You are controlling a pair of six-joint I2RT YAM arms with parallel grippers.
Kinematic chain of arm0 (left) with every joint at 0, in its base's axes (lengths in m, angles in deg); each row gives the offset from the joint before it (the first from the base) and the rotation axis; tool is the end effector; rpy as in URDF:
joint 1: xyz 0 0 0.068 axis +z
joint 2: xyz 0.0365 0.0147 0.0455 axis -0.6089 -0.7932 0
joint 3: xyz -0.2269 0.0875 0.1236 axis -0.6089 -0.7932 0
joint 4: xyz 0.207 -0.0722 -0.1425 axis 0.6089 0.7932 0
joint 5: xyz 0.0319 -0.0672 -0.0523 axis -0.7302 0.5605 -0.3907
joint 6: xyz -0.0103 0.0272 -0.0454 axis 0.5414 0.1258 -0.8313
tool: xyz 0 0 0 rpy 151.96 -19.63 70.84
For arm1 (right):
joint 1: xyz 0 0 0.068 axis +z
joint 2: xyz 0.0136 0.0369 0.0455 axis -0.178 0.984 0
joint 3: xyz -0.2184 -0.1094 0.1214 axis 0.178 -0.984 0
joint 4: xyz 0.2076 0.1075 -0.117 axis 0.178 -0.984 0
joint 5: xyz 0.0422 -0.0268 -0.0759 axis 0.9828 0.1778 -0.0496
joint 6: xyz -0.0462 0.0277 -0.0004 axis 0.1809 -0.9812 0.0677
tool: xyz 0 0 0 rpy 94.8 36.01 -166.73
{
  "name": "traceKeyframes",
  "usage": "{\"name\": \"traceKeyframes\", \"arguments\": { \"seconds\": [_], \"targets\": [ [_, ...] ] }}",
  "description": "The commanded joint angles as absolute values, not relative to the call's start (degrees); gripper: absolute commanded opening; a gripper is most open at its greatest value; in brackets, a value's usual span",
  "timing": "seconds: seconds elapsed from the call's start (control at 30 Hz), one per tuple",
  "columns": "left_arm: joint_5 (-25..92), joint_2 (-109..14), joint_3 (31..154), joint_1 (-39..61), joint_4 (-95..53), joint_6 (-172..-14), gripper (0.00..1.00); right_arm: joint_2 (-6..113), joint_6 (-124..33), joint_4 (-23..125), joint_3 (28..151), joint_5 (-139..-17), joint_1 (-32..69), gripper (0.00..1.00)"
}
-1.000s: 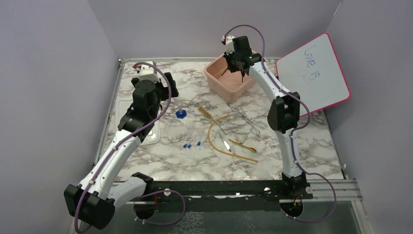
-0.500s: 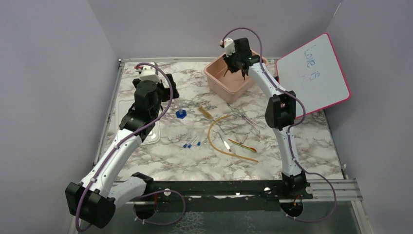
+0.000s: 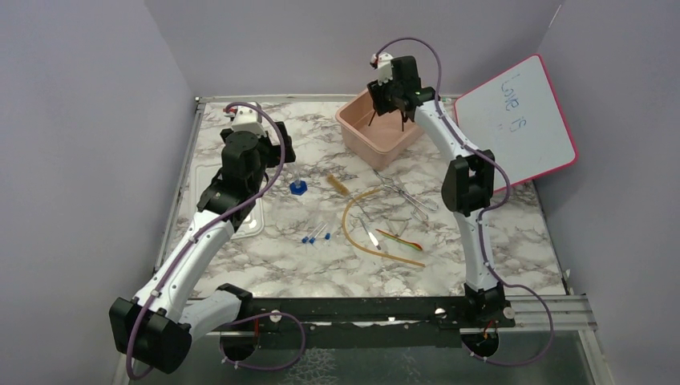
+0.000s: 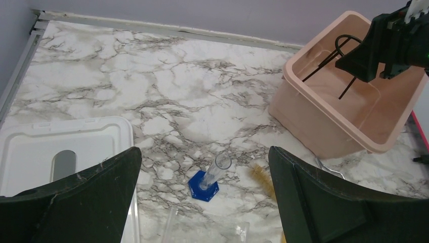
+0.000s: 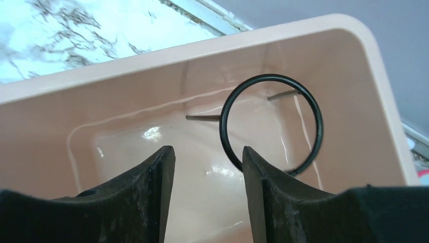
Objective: Organize the chemistry lab equipment
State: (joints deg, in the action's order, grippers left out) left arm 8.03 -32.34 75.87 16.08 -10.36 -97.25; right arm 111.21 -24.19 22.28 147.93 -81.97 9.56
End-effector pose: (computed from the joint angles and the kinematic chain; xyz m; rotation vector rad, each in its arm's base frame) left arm 0.2303 -0.0789 0.3583 -0.1222 1.7887 -0.1879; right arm 0.5240 0.1916 0.2669 -0.6824 2.0520 0.1289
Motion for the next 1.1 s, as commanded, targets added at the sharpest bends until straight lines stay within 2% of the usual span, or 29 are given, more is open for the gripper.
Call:
{"name": "traceKeyframes", "arguments": {
  "seconds": [0.0,0.3,0.4,0.53,0.7,0.83,0.93,1.07],
  "targets": [
    [11.48,-31.51,75.98,16.42,-12.22,-97.00,0.99,101.47,-30.40,24.98,145.60,-84.28,9.52,0.57],
    [14.27,-30.56,76.05,16.42,-12.17,-97.04,0.99,92.21,-42.03,18.57,135.75,-95.02,9.52,0.59],
    [15.23,-30.02,76.14,16.42,-11.04,-97.37,0.99,88.46,-45.10,14.34,131.85,-90.83,9.57,0.59],
    [16.54,-29.47,76.39,16.46,-7.84,-97.25,0.99,80.07,-48.16,16.03,121.57,-81.25,9.61,0.59],
    [12.84,-31.28,73.98,16.42,-2.49,-99.17,0.99,65.50,-50.95,24.68,102.12,-71.75,10.86,0.59],
    [16.60,-34.16,74.13,16.42,-2.05,-100.41,0.96,54.64,-52.18,34.63,85.79,-67.47,11.57,0.62],
    [18.38,-36.30,74.46,16.42,-3.72,-101.04,0.96,49.51,-53.70,37.81,79.83,-64.59,11.63,0.63],
    [18.47,-42.33,77.27,16.44,-4.11,-102.55,0.85,44.51,-56.82,41.58,73.54,-60.19,11.72,0.63]
  ]
}}
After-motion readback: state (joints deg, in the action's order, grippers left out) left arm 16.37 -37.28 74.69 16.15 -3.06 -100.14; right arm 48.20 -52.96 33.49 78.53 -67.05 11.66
